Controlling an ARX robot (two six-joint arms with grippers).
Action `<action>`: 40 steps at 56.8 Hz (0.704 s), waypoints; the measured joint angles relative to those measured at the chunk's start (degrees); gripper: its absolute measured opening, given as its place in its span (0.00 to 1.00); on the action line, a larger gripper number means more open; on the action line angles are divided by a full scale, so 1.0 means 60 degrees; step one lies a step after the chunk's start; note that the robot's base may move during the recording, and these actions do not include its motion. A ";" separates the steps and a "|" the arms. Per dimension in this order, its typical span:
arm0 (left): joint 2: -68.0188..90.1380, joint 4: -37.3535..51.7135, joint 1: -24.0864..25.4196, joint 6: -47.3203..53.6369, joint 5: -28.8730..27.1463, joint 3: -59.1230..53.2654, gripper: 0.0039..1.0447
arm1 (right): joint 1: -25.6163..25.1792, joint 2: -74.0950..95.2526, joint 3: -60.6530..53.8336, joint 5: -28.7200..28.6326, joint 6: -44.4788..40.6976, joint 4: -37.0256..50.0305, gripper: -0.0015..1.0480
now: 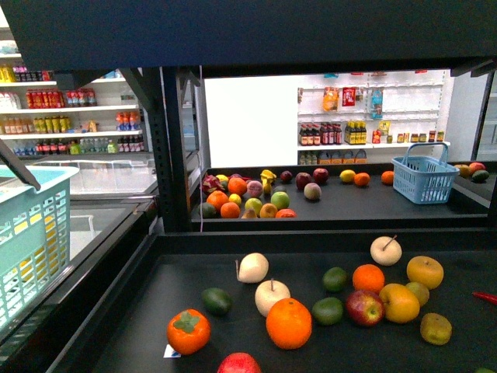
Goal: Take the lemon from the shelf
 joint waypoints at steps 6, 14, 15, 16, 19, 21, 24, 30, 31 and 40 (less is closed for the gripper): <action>0.0266 0.0004 0.0036 -0.0102 0.0004 0.0011 0.07 | 0.0000 0.0000 0.0000 0.0000 0.0000 0.0000 0.98; 0.0605 0.0033 0.0076 -0.0262 0.0025 0.0007 0.07 | 0.0000 0.0000 0.0000 0.0000 0.0000 0.0000 0.98; 0.0612 0.0058 0.0076 -0.0280 0.0022 0.0007 0.07 | 0.0000 0.0000 0.0000 0.0000 0.0000 0.0000 0.98; 0.0612 0.0058 0.0076 -0.0280 0.0029 0.0007 0.07 | 0.0000 0.0000 0.0000 0.0000 0.0000 0.0000 0.98; 0.0623 0.0058 0.0084 -0.0291 0.0036 0.0007 0.07 | 0.0000 0.0000 0.0000 0.0000 0.0000 0.0000 0.98; 0.0627 0.0062 0.0087 -0.0299 0.0036 0.0007 0.07 | 0.0000 0.0000 0.0000 0.0000 0.0000 0.0000 0.98; 0.0627 0.0062 0.0087 -0.0299 0.0036 0.0007 0.07 | 0.0000 0.0000 0.0000 0.0000 0.0000 0.0000 0.98; 0.0627 0.0062 0.0087 -0.0302 0.0036 0.0007 0.07 | 0.0000 0.0000 0.0000 0.0000 0.0000 0.0000 0.98; 0.0627 0.0062 0.0091 -0.0302 0.0040 0.0007 0.08 | 0.0000 0.0000 0.0000 0.0000 0.0000 0.0000 0.98; 0.0627 0.0127 0.0135 -0.0270 -0.0007 0.0007 0.36 | 0.0000 0.0000 0.0000 0.0000 0.0000 0.0000 0.98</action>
